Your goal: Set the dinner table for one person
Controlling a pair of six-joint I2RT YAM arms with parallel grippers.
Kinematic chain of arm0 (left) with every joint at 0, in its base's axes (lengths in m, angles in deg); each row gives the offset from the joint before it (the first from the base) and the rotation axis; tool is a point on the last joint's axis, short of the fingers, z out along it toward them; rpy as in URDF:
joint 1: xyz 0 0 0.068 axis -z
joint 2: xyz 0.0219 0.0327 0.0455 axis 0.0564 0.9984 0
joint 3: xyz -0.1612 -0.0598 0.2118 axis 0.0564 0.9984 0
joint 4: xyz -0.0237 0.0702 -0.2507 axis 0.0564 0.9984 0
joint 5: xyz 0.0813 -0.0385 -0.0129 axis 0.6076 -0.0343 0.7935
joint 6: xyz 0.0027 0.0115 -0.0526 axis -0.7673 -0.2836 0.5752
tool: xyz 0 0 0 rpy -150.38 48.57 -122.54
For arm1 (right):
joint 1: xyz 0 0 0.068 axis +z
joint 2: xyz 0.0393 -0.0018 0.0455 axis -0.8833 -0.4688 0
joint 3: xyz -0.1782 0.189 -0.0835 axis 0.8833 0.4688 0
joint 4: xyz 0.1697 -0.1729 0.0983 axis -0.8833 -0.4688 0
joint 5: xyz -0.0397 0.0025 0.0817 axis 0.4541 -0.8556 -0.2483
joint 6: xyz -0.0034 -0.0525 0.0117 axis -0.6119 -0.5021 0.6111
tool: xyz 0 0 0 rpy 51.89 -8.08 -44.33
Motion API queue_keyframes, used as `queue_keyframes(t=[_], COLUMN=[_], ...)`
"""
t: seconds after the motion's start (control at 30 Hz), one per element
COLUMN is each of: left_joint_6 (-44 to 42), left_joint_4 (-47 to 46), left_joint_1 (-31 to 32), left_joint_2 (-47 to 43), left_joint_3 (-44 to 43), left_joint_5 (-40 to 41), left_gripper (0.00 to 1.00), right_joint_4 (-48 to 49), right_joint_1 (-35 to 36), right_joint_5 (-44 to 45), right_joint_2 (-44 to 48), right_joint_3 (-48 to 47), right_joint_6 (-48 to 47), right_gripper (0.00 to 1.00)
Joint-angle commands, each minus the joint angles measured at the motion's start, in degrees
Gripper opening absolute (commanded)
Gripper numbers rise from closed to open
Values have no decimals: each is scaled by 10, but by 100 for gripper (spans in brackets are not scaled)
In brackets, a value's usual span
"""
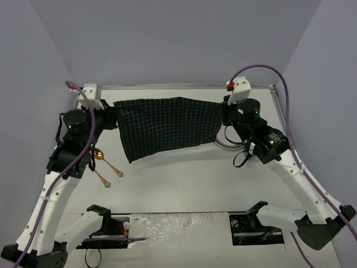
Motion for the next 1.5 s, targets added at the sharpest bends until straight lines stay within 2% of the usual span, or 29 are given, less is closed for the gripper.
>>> queue_keyframes(t=[0.0, 0.17, 0.3, 0.53, 0.6, 0.7, 0.9, 1.0, 1.17, 1.47], left_joint_6=[46, 109, 152, 218, 225, 236, 286, 278, 283, 288], left_joint_4=[36, 84, 64, 23, 0, -23, -108, -122, -134, -135], left_joint_1=[7, 8, 8, 5, 1, -8, -59, -75, -95, -123], left_joint_2=[-78, -111, -116, -46, 5, 50, 208, 282, 345, 393], left_joint_3=[4, 47, 110, 193, 206, 210, 211, 177, 146, 121], left_joint_5=[18, 48, 66, 159, 191, 213, 212, 224, 222, 211], left_gripper=[0, 0, 0, 0, 0, 0, 0, 0, 0, 0], right_joint_4=[35, 37, 48, 117, 134, 174, 223, 246, 292, 351], right_joint_1=[-3, -3, -5, -23, -27, -28, -32, -33, -35, -35], right_joint_5=[5, -3, 3, -34, -42, -53, -68, -75, -100, -121], right_joint_2=[45, -9, -86, -235, -300, -380, -560, -625, -691, -759], right_joint_3=[-44, -74, -86, -111, -136, -159, -272, -313, -358, -424], right_joint_6=[-49, -51, -47, -58, -68, -91, -142, -167, -192, -215], right_gripper=[0, 0, 0, 0, 0, 0, 0, 0, 0, 0])
